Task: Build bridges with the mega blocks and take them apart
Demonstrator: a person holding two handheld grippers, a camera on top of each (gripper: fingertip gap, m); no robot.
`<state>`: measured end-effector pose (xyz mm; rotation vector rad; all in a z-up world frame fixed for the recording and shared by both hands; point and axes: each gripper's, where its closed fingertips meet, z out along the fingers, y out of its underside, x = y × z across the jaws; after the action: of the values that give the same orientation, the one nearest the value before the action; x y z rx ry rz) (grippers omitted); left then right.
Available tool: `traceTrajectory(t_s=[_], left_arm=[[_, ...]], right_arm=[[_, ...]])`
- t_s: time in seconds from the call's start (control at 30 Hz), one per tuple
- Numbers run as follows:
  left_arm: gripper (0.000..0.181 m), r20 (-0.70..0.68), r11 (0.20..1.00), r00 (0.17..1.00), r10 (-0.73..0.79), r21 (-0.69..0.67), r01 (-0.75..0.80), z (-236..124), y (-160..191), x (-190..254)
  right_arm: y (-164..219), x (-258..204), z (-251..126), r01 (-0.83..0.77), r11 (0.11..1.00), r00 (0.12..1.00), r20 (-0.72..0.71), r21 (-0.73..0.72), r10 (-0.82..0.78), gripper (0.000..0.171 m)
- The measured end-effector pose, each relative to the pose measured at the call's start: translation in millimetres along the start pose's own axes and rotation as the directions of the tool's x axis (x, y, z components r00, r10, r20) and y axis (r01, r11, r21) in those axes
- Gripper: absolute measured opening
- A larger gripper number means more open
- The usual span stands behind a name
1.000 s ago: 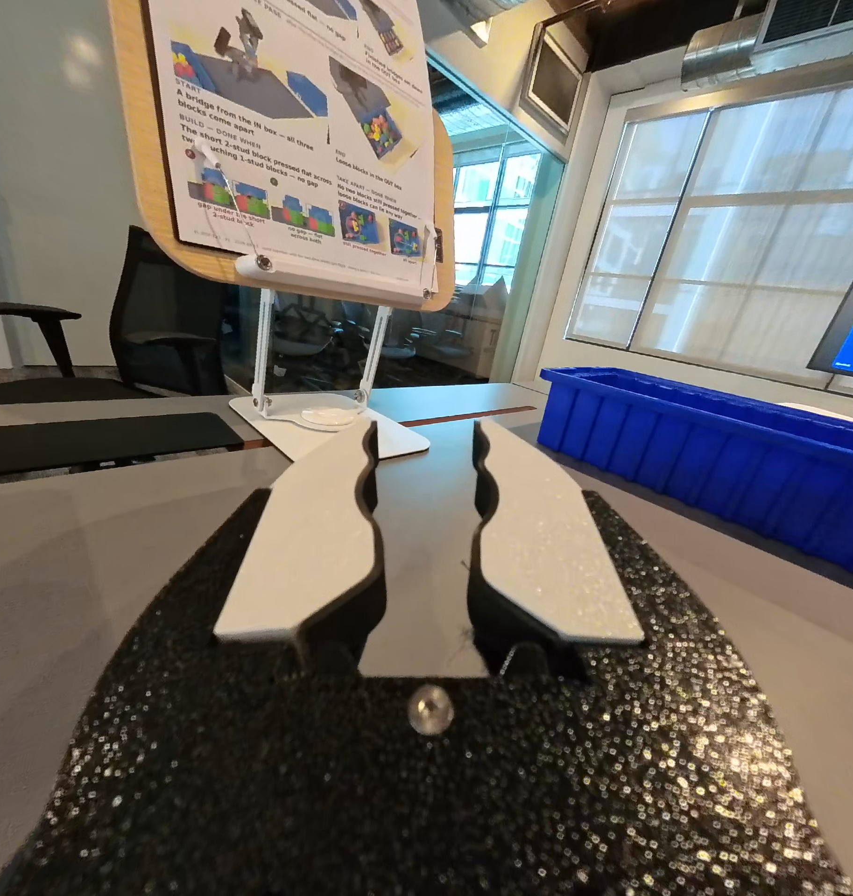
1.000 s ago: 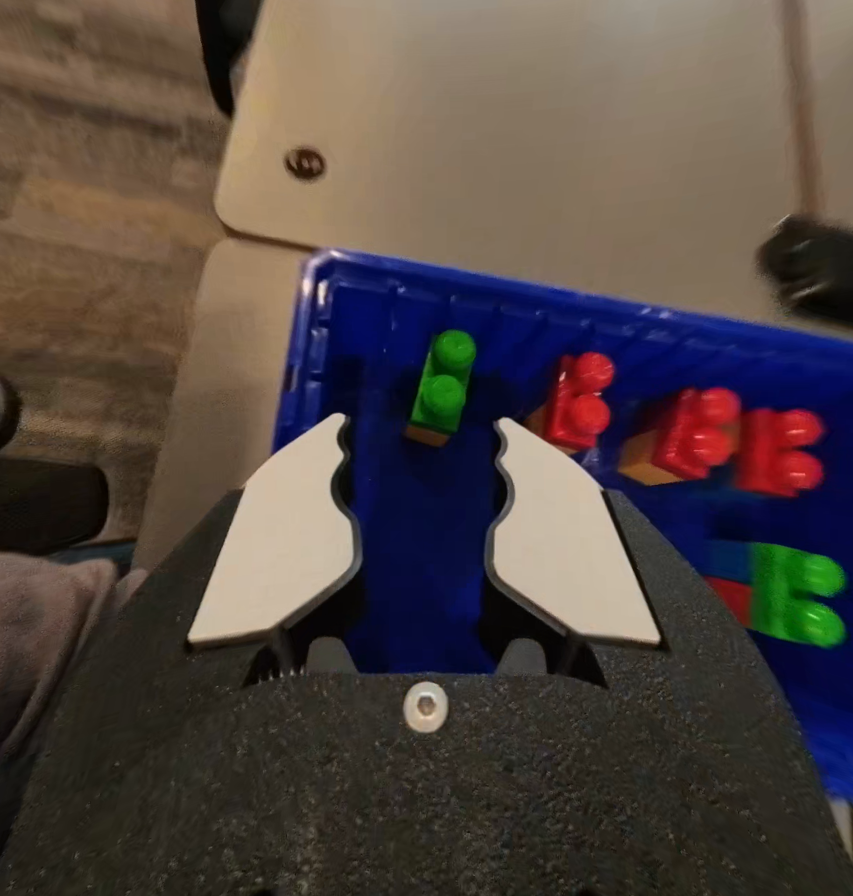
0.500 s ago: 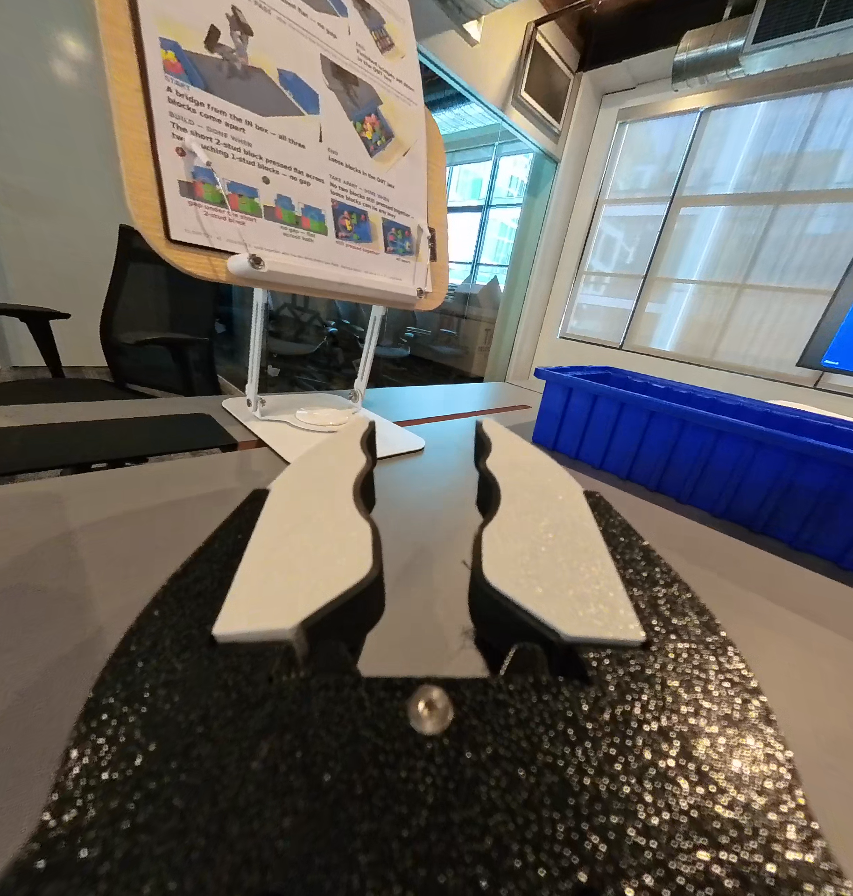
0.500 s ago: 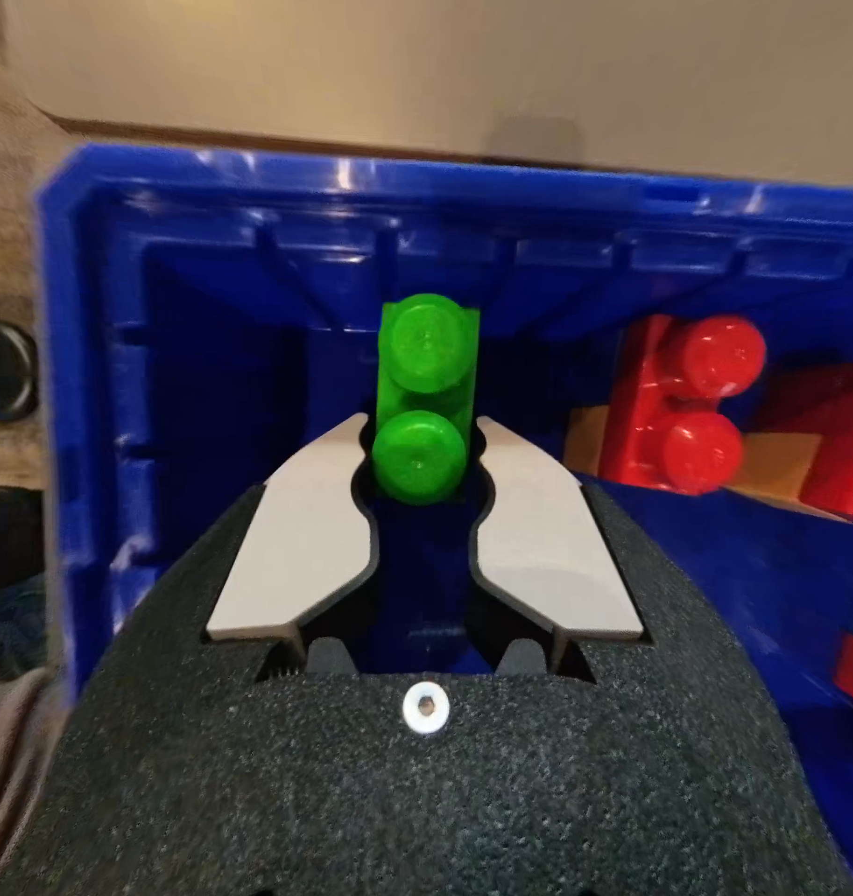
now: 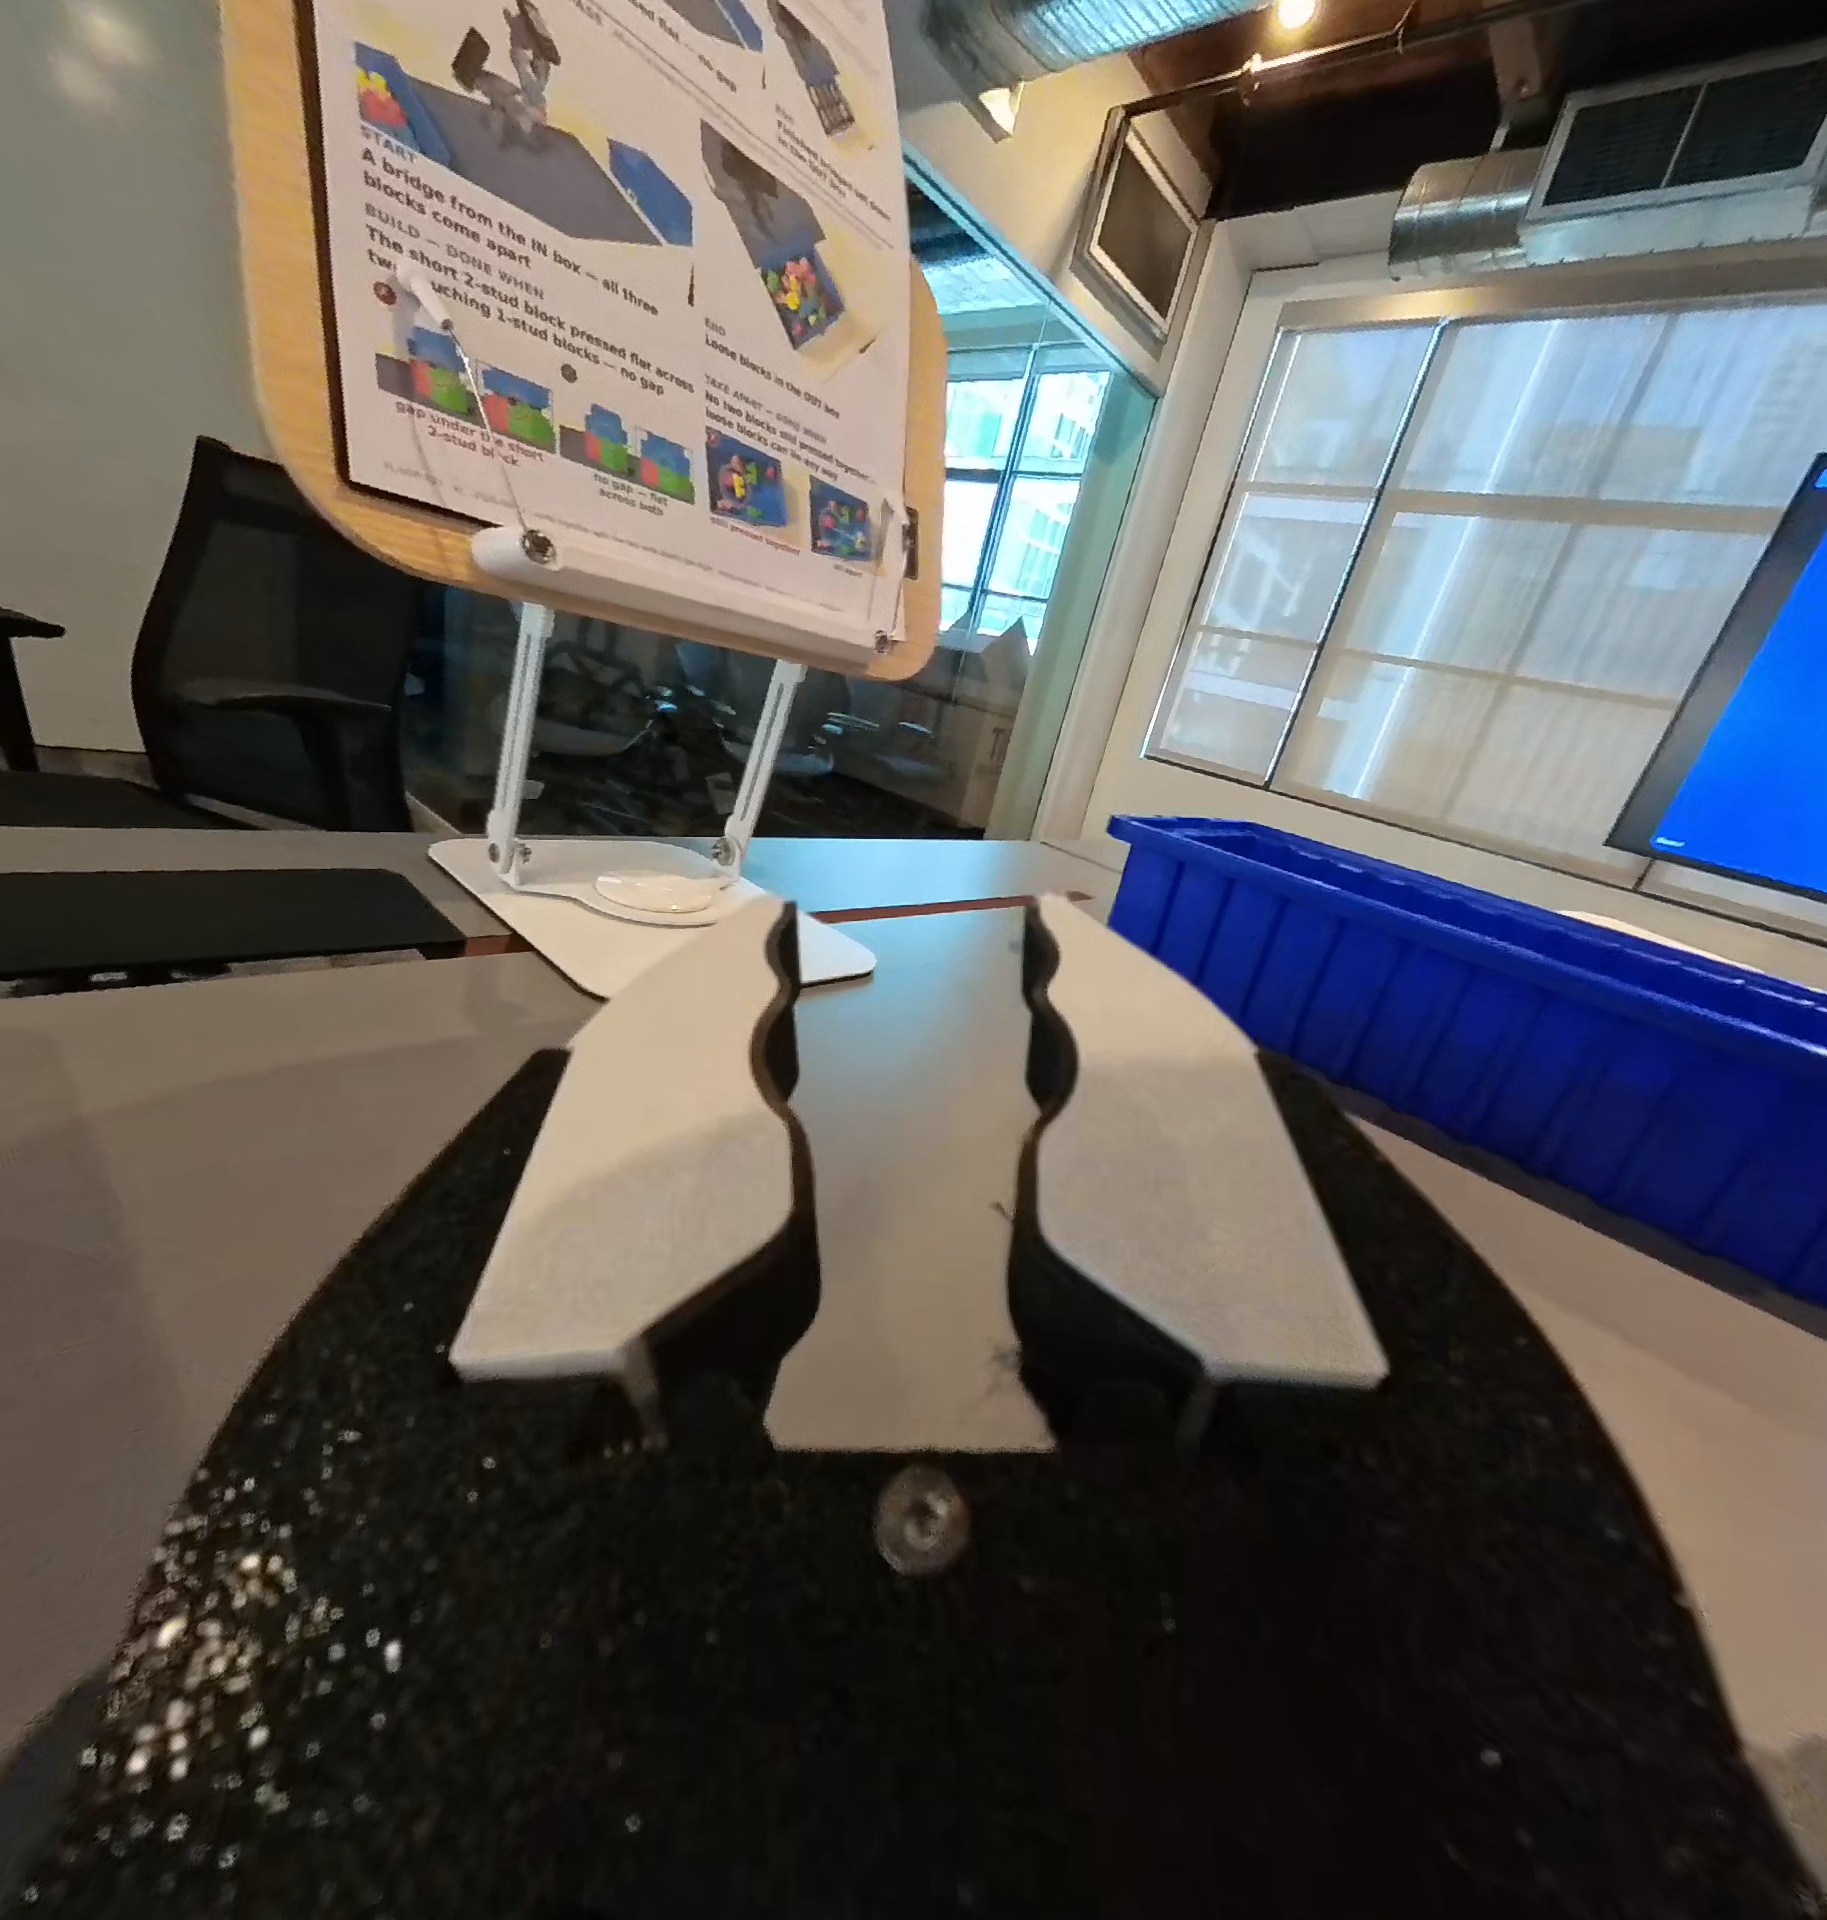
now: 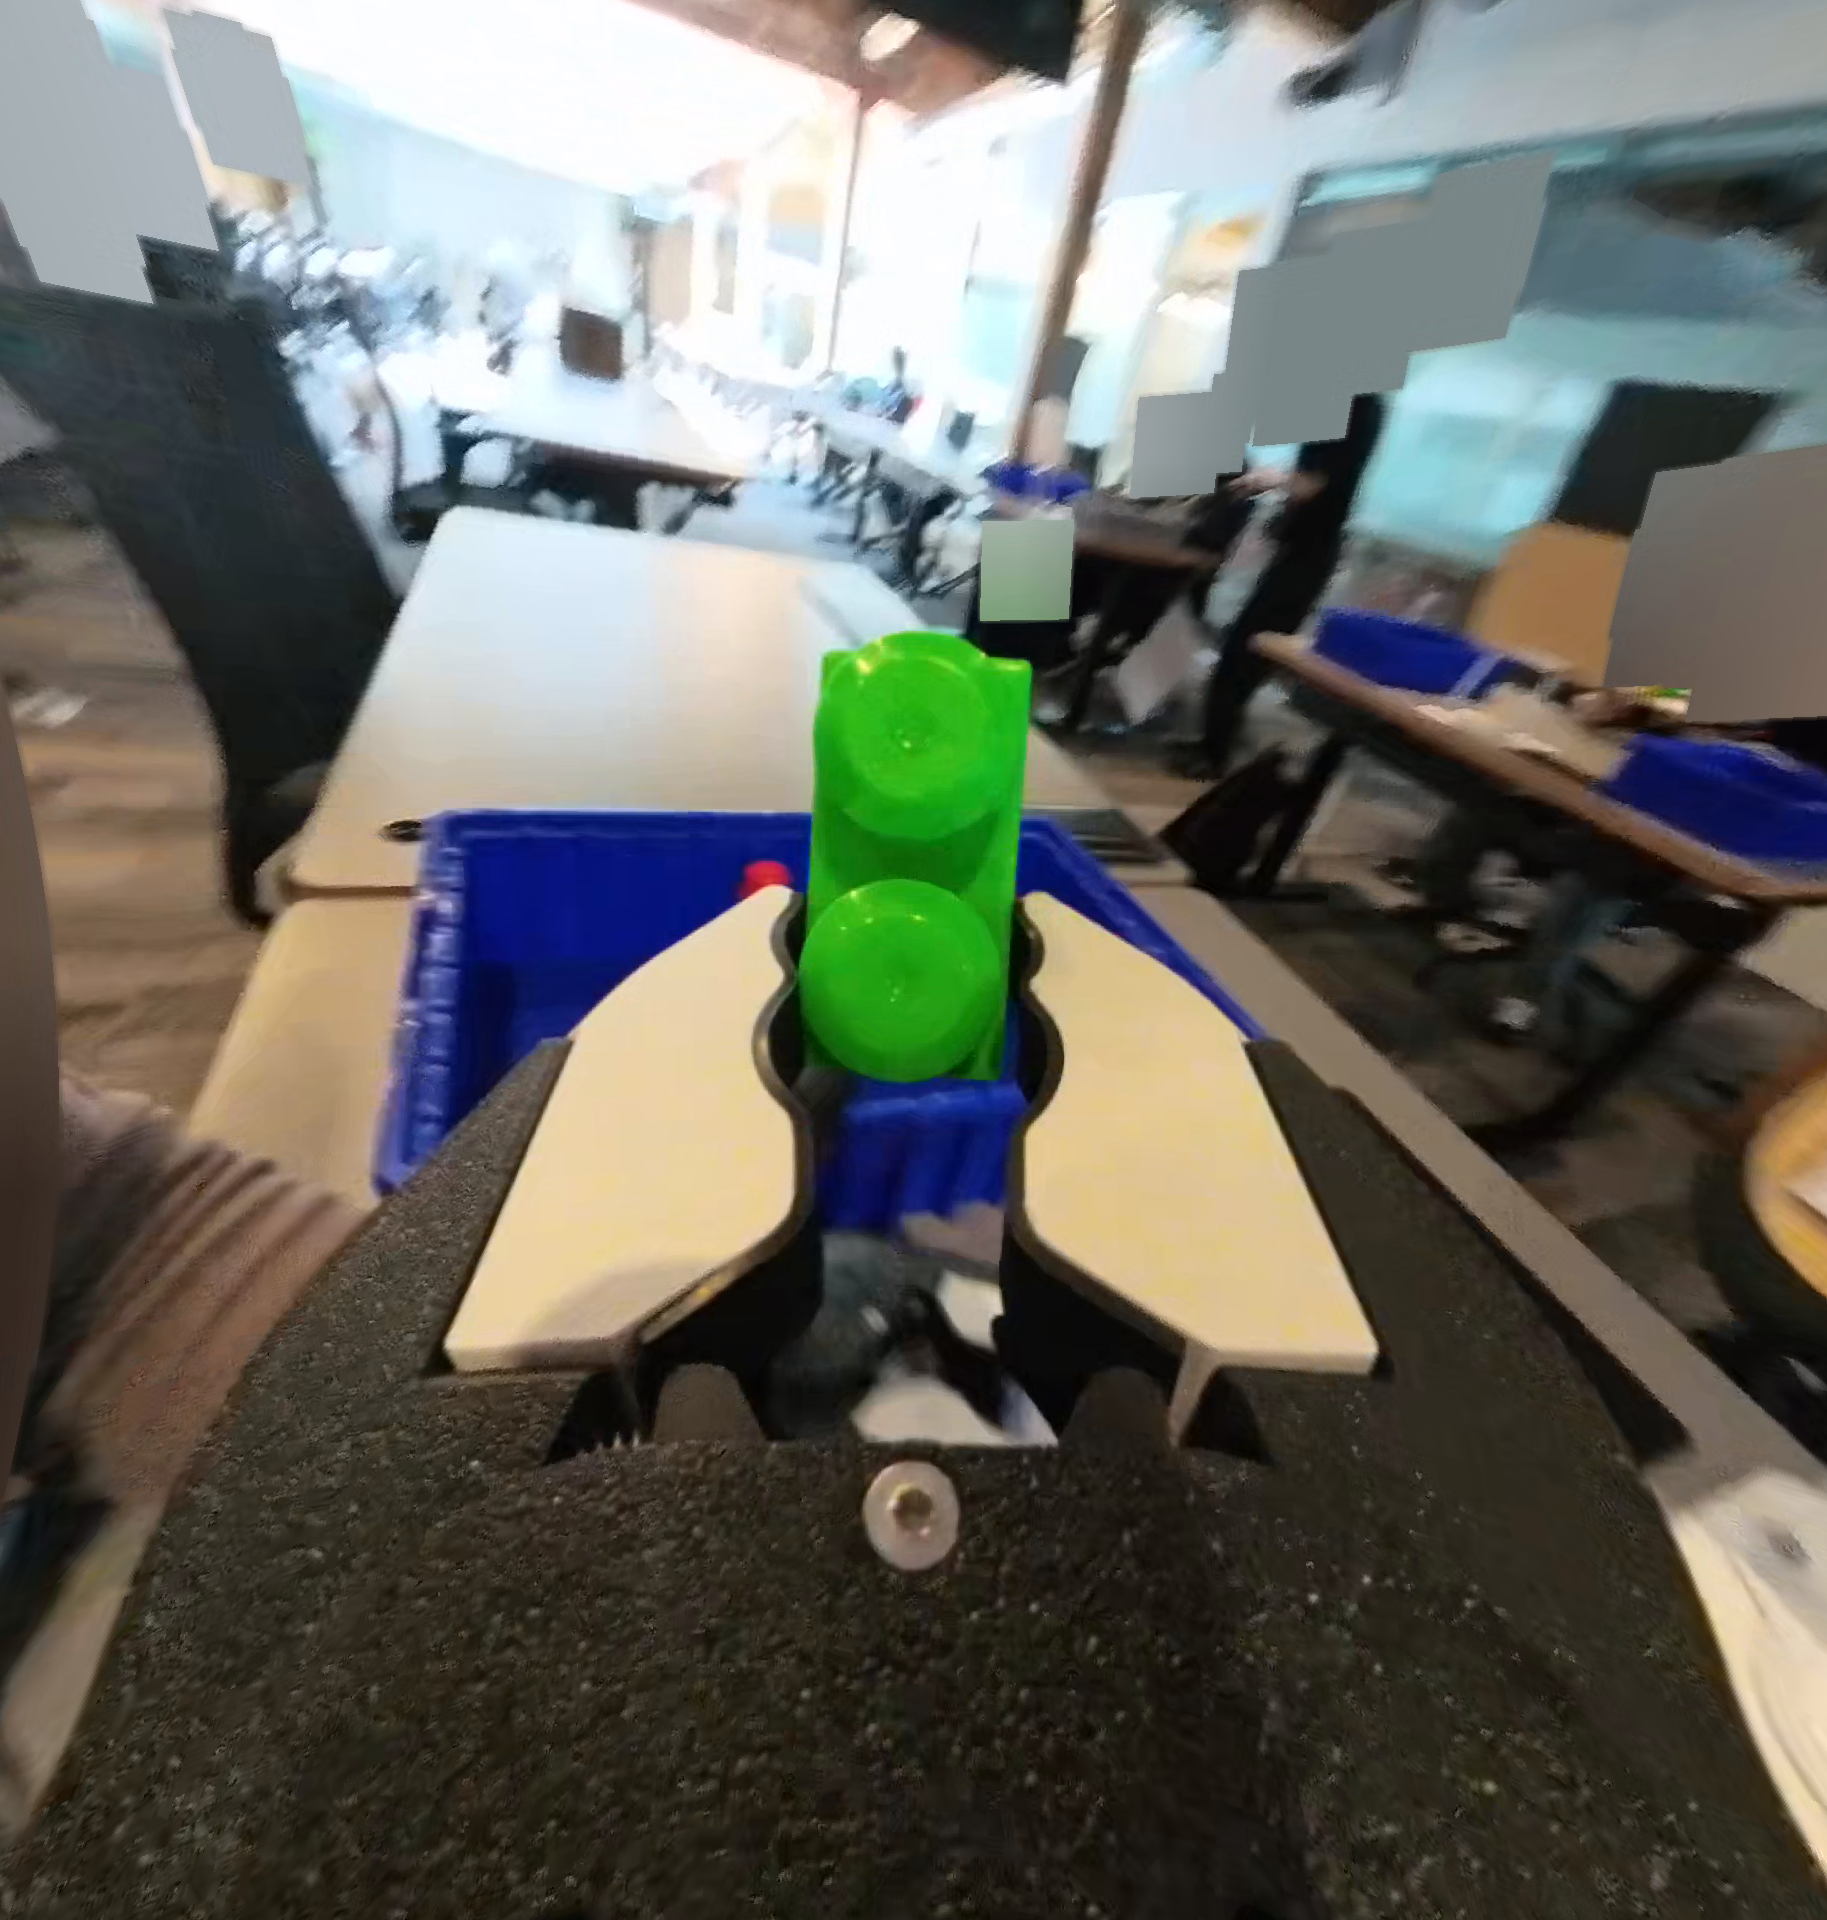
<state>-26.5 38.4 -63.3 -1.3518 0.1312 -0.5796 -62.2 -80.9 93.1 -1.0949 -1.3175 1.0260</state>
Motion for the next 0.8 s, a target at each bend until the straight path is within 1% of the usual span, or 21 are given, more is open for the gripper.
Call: traceTrajectory(t_s=[0.07,0.13,0.23,0.3,0.37,0.43,0.53,0.57,0.6,0.67,0.73,0.8], left_arm=[[0.042,-0.02,1.0,1.0,-0.023,0.011,0.023,-0.4,-1.1,0.8],[0.044,-0.046,0.999,0.998,-0.047,0.02,0.048,-0.7,-1.9,2.2],[0.044,-0.105,0.996,0.991,-0.079,0.03,0.083,-1.9,-4.1,7.6],[0.045,-0.137,0.995,0.986,-0.089,0.042,0.096,-3.4,-6.3,11.1],[0.048,-0.183,0.993,0.979,-0.094,0.053,0.106,-4.6,-9.0,17.3],[0.053,-0.263,0.992,0.96,-0.1,0.053,0.118,-5.5,-10.5,28.9],[0.067,-0.4,0.989,0.908,-0.125,0.025,0.147,-7.4,-10.1,50.6],[0.076,-0.435,0.987,0.889,-0.142,0.007,0.161,-7.8,-9.5,56.3],[0.082,-0.468,0.985,0.869,-0.16,-0.013,0.174,-8.3,-8.4,61.6],[0.089,-0.528,0.98,0.827,-0.192,-0.057,0.19,-10.1,-5.3,71.8],[0.09,-0.57,0.977,0.794,-0.214,-0.105,0.188,-11.4,-0.1,80.5],[0.085,-0.601,0.974,0.767,-0.226,-0.153,0.167,-12.9,6.5,88.3]], right_arm=[[27.8,28.1,-39.6,-0.058,0.997,0.993,-0.105,0.047,0.063,0.037],[59.7,44.3,-70.7,-0.113,0.99,0.979,-0.163,0.082,0.125,0.037],[104.4,60.5,-103.8,-0.146,0.981,0.956,-0.236,0.127,0.173,0.037],[129.8,69.1,-116.4,-0.17,0.976,0.943,-0.265,0.134,0.201,0.037],[141.1,70.9,-119.8,-0.195,0.973,0.953,-0.21,0.126,0.218,0.037],[149.8,72.2,-121.2,-0.223,0.967,0.958,-0.158,0.123,0.241,0.037],[154.6,65.2,-120.9,-0.333,0.928,0.94,-0.013,0.17,0.34,0.037],[155.7,64.3,-121.1,-0.36,0.915,0.932,0.019,0.184,0.363,0.037],[157.3,62.2,-120.7,-0.385,0.904,0.923,0.058,0.184,0.381,0.037],[161.4,54.6,-118.8,-0.437,0.886,0.897,0.152,0.157,0.415,0.037],[162.5,44.3,-116.6,-0.47,0.873,0.869,0.24,0.129,0.432,0.037],[162.4,34.9,-113.6,-0.481,0.871,0.85,0.297,0.104,0.434,0.037]])
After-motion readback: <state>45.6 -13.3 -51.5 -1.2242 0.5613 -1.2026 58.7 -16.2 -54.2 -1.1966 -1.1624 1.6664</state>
